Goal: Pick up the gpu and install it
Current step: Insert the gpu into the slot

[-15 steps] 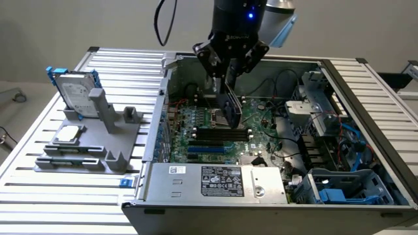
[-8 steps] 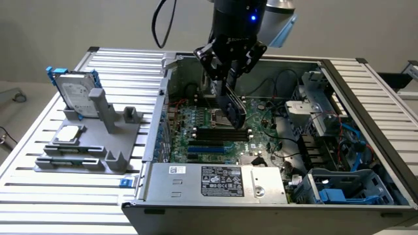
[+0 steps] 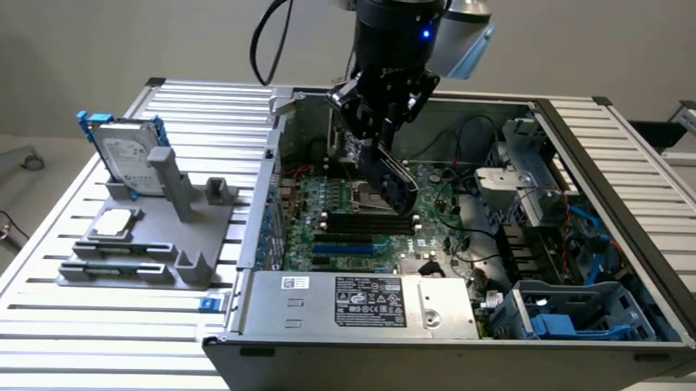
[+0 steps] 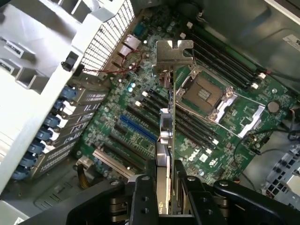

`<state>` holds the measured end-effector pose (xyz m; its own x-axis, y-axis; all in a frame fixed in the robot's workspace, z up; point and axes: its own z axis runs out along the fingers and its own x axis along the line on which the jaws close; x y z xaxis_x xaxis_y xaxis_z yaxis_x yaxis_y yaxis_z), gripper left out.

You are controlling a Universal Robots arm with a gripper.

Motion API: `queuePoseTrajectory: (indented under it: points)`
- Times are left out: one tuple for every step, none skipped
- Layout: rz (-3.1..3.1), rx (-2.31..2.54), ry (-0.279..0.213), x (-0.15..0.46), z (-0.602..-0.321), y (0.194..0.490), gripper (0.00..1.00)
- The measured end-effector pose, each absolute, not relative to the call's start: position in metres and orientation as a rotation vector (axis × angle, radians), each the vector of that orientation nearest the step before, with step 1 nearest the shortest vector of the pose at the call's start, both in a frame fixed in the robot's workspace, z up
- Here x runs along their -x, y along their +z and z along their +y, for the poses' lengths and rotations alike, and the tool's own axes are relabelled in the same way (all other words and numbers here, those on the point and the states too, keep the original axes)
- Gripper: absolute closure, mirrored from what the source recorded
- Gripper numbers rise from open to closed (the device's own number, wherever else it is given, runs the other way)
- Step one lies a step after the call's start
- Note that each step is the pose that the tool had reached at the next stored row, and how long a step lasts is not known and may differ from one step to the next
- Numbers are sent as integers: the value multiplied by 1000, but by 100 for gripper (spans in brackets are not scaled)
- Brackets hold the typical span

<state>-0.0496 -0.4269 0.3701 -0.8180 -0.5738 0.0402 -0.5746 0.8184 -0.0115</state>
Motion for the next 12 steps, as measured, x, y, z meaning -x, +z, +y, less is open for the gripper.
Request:
queuePoseTrajectory:
  points:
    - [-2954,-962,36,50,-427,370,74]
    - [-2945,-989,37,50,-427,369,74]
    - [-2937,-1015,37,50,-427,368,74]
    - [-2927,-1044,38,50,-427,368,74]
    - [-2918,-1070,39,50,-427,367,74]
    - [-2908,-1096,39,50,-427,366,74]
    - [-2899,-1123,40,50,-427,366,74]
    - [-2888,-1149,40,50,-427,365,74]
    - [-2878,-1175,40,50,-427,365,74]
    - [-2867,-1202,41,50,-427,364,74]
    - [-2857,-1228,41,50,-427,363,74]
    - [-2846,-1254,42,50,-427,363,74]
